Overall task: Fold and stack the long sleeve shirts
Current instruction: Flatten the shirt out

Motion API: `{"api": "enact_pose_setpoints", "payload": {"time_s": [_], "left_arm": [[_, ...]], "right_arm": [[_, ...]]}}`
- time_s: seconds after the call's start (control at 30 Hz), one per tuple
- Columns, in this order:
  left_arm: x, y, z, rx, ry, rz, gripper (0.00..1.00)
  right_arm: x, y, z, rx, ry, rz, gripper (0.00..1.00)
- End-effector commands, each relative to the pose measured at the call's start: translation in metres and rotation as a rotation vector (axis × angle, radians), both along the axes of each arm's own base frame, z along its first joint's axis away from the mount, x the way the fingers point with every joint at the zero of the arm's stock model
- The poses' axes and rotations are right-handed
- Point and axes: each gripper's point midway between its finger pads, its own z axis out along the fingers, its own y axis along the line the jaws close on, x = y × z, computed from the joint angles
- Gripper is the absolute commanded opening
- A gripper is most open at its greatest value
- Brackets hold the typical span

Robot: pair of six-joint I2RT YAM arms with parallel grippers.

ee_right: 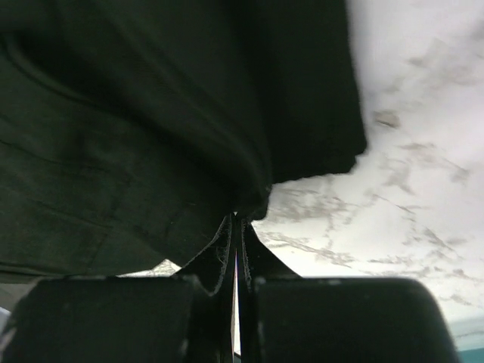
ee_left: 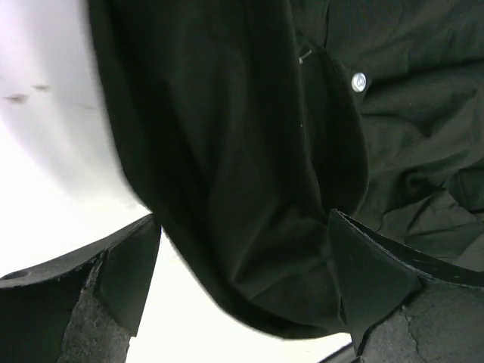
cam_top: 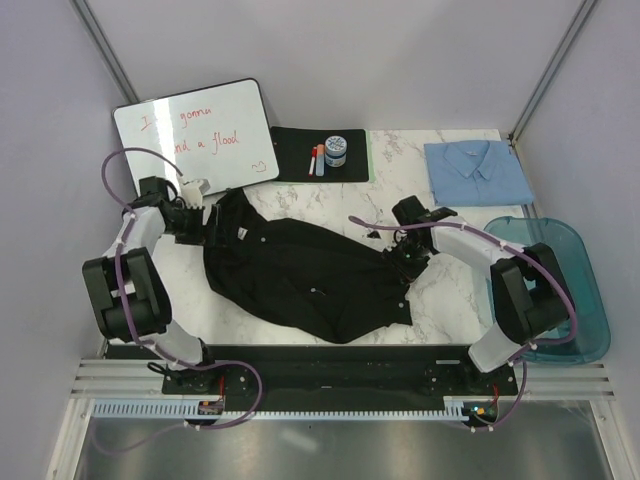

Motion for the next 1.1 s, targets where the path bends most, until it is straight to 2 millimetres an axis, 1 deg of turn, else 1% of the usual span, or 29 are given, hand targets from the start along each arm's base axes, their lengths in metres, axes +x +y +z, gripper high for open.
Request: {"api": "enact_pose_setpoints", "payload": {"time_s": [0.0, 0.03, 0.1, 0.13, 0.17, 0.23, 0.27, 0.3, 0.33, 0.37, 0.4, 0.43, 0.47, 0.5, 0.53, 0.57, 0.6, 0.63, 0.67, 0.7, 0.73, 0.77, 0.83, 0.87, 0.93, 0.97, 1.0, 1.03, 1.07], "left_arm": [[-0.009, -0.021, -0.026, -0.077, 0.144, 0.031, 0.98], [-0.009, -0.022, -0.03, -0.084, 0.158, 0.04, 0.98], [-0.007, -0.025, -0.037, -0.111, 0.174, 0.045, 0.9], [-0.003, -0.027, -0.035, -0.125, 0.161, 0.049, 0.86], [0.001, -0.027, -0.031, -0.135, 0.143, 0.05, 0.73], [0.011, -0.031, -0.009, -0.189, 0.069, 0.045, 0.55], [0.018, -0.031, 0.004, -0.202, 0.028, 0.04, 0.32], [0.022, -0.031, 0.019, -0.23, -0.012, 0.032, 0.18], [0.024, -0.029, 0.043, -0.224, -0.08, 0.029, 0.07], [0.03, -0.023, 0.065, -0.209, -0.133, 0.035, 0.02], [0.031, -0.014, 0.086, -0.193, -0.198, 0.032, 0.02], [0.029, -0.008, 0.115, -0.163, -0.274, 0.028, 0.02], [0.032, 0.001, 0.151, -0.118, -0.354, 0.024, 0.02], [0.031, 0.016, 0.172, -0.069, -0.412, 0.038, 0.02], [0.028, 0.024, 0.198, -0.023, -0.476, 0.047, 0.02], [0.026, 0.031, 0.237, 0.02, -0.553, 0.043, 0.02], [0.022, 0.045, 0.259, 0.066, -0.605, 0.055, 0.02], [0.019, 0.049, 0.28, 0.096, -0.65, 0.054, 0.02], [0.014, 0.052, 0.325, 0.147, -0.753, 0.046, 0.02], [0.01, 0.049, 0.343, 0.168, -0.793, 0.027, 0.02], [0.006, 0.044, 0.363, 0.176, -0.844, 0.009, 0.02], [-0.001, 0.03, 0.399, 0.172, -0.936, -0.043, 0.02], [-0.005, 0.008, 0.432, 0.089, -0.99, -0.074, 0.02], [-0.016, -0.021, 0.458, 0.04, -1.052, -0.161, 0.02], [-0.013, -0.054, 0.461, -0.056, -1.029, -0.222, 0.02], [-0.014, -0.096, 0.456, -0.096, -1.016, -0.306, 0.02], [-0.017, -0.117, 0.449, -0.097, -1.013, -0.355, 0.02], [-0.011, -0.141, 0.426, -0.122, -0.946, -0.396, 0.02], [-0.016, -0.178, 0.409, -0.143, -0.901, -0.454, 0.02]], "right_arm": [[-0.015, 0.011, -0.007, -0.03, 0.018, 0.09, 0.0], [-0.016, 0.015, -0.008, -0.025, 0.02, 0.095, 0.0], [-0.019, 0.025, -0.012, -0.024, 0.022, 0.116, 0.0], [-0.019, 0.029, -0.013, -0.02, 0.022, 0.123, 0.0], [-0.022, 0.038, -0.015, -0.015, 0.029, 0.132, 0.0], [-0.02, 0.052, -0.014, 0.014, 0.013, 0.143, 0.0], [-0.021, 0.064, -0.014, 0.031, 0.012, 0.145, 0.0], [-0.019, 0.076, -0.012, 0.062, 0.002, 0.153, 0.0], [-0.018, 0.084, -0.009, 0.081, 0.001, 0.154, 0.0], [-0.014, 0.095, -0.003, 0.105, -0.005, 0.164, 0.01], [-0.015, 0.101, 0.002, 0.128, 0.01, 0.169, 0.24], [-0.006, 0.105, 0.013, 0.15, -0.019, 0.162, 0.39], [-0.001, 0.105, 0.02, 0.168, -0.033, 0.15, 0.53], [0.0, 0.109, 0.03, 0.224, -0.024, 0.133, 0.77], [0.012, 0.108, 0.044, 0.27, -0.041, 0.101, 0.9], [0.018, 0.107, 0.059, 0.306, -0.062, 0.082, 0.98], [0.022, 0.106, 0.067, 0.326, -0.062, 0.059, 0.98], [0.033, 0.103, 0.082, 0.366, -0.08, 0.035, 0.98], [0.036, 0.101, 0.09, 0.383, -0.089, 0.021, 0.98], [0.037, 0.097, 0.096, 0.395, -0.084, 0.008, 0.98], [0.042, 0.091, 0.105, 0.419, -0.096, -0.017, 0.98], [0.043, 0.088, 0.108, 0.429, -0.1, -0.028, 0.98], [0.049, 0.076, 0.117, 0.442, -0.112, -0.072, 0.98], [0.049, 0.072, 0.119, 0.458, -0.103, -0.085, 0.98], [0.053, 0.059, 0.126, 0.479, -0.107, -0.124, 0.98], [0.051, 0.054, 0.127, 0.486, -0.098, -0.135, 0.98], [0.052, 0.05, 0.129, 0.49, -0.098, -0.147, 0.98], [0.056, 0.041, 0.131, 0.491, -0.109, -0.168, 0.98], [0.055, 0.035, 0.132, 0.485, -0.106, -0.177, 0.98]]}}
